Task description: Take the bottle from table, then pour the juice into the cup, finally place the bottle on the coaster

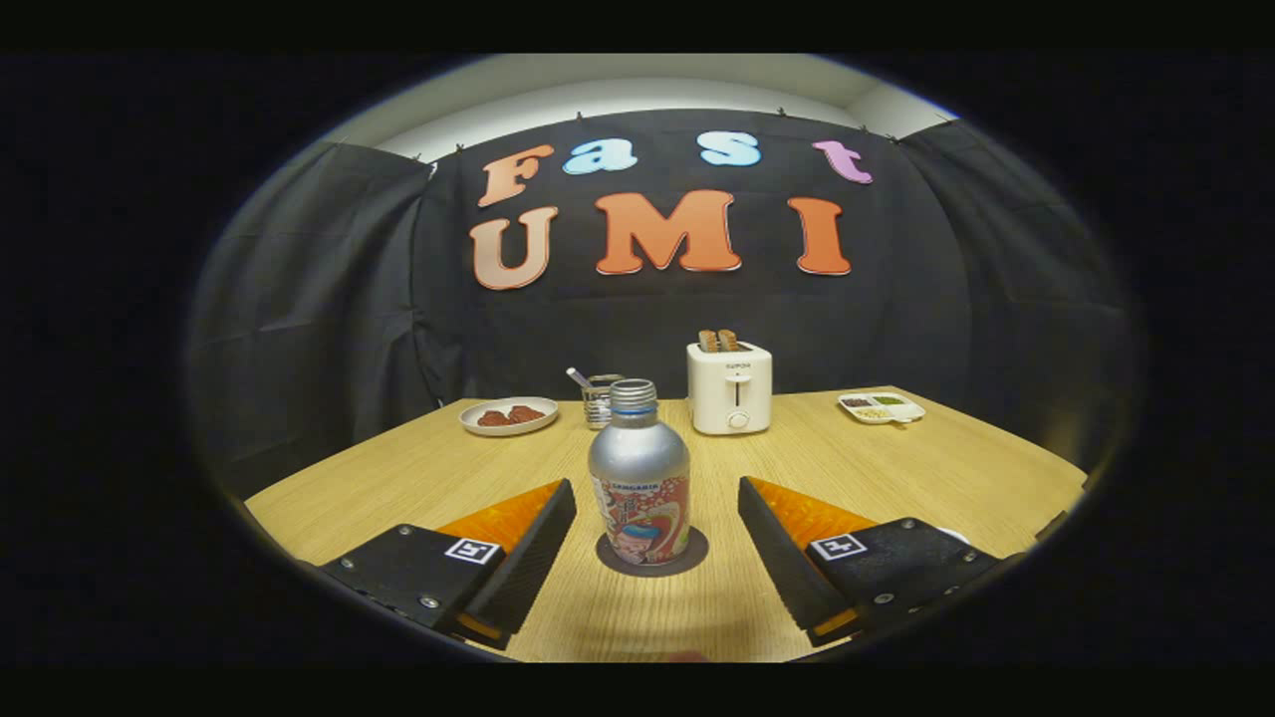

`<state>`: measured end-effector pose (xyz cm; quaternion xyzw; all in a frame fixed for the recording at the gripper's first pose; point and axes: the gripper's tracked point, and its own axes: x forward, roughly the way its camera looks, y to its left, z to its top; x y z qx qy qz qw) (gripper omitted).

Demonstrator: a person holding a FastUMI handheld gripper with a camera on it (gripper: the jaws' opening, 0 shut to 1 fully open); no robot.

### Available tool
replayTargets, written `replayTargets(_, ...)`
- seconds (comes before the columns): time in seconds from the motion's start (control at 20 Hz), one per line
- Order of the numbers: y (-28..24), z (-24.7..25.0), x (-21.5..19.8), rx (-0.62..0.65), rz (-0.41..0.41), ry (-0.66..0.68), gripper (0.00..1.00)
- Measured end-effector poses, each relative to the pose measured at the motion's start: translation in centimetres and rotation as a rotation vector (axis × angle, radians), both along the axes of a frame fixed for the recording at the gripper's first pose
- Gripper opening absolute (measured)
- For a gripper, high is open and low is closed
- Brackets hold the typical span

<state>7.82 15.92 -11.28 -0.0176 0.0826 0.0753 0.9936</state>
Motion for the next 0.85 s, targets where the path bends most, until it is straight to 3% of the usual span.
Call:
replayTargets(0.35,-1.3,2.7,-5.3,0.044,0.048,-0.057,0.97)
replayTargets(0.85,-5.8,2.6,-8.8,0.022,0.004,-0.1,0.97)
